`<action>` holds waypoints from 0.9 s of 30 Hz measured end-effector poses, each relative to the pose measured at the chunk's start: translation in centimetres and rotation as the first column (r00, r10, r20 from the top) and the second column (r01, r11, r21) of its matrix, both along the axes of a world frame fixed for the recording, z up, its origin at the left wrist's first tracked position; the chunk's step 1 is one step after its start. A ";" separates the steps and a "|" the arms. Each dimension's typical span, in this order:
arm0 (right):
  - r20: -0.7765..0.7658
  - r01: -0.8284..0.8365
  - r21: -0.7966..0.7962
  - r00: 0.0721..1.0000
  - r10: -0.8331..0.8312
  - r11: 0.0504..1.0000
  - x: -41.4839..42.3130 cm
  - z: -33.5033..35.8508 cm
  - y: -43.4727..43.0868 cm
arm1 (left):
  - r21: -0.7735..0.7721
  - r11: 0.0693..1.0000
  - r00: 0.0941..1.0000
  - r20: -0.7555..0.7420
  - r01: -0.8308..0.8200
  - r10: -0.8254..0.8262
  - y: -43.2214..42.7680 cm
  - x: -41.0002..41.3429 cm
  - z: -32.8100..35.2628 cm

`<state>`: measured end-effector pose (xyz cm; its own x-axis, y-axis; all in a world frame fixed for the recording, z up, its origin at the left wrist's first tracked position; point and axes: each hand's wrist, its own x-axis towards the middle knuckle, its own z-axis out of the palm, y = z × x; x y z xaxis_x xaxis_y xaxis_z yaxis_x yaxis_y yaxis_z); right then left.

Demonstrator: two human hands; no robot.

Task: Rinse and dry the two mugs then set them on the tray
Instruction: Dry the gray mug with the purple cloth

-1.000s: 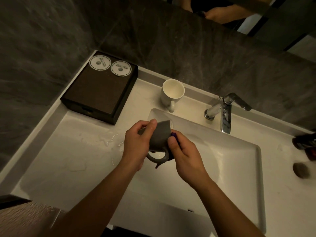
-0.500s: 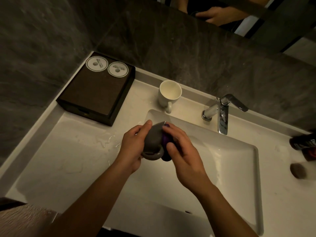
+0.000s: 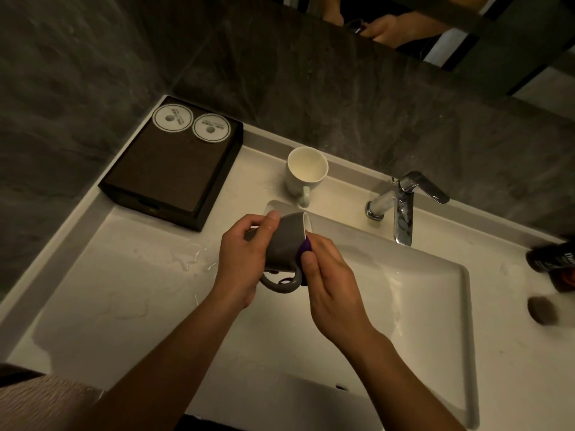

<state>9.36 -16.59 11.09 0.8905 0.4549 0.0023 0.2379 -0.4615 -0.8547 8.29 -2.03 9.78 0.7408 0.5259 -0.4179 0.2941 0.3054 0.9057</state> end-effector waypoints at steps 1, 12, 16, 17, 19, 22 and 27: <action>0.004 0.015 -0.005 1.000 -0.015 1.000 0.0 0.1 0.2 | 0.063 0.998 1.000 0.028 -0.002 0.000 -0.1 0.0 -0.2; 0.005 0.007 -0.037 1.000 -0.007 0.999 -0.1 0.6 1.0 | -0.351 0.910 0.972 -0.149 -0.222 0.180 -1.1 0.3 0.5; 0.047 -0.044 -0.059 0.998 0.047 0.997 -0.8 -0.6 0.3 | -0.299 0.921 0.961 -0.198 -0.248 0.195 -1.4 0.5 0.5; 0.049 -0.004 -0.041 0.999 0.006 0.999 -1.0 -0.7 0.4 | -0.240 0.937 0.961 -0.174 -0.253 0.215 -1.8 0.5 0.3; -0.016 0.083 0.044 0.996 -0.082 0.996 -1.4 -0.2 0.9 | -0.094 0.960 0.963 -0.082 -0.265 0.258 -2.6 0.1 0.3; -0.188 0.215 0.191 0.966 -0.179 0.958 -1.5 1.2 1.1 | 0.275 0.925 0.953 0.220 -0.264 0.206 -3.3 -1.2 0.0; -0.035 0.187 0.190 0.982 -0.184 0.964 -1.6 0.9 1.0 | -0.056 0.993 0.979 0.171 -0.103 0.111 -2.2 -0.7 0.7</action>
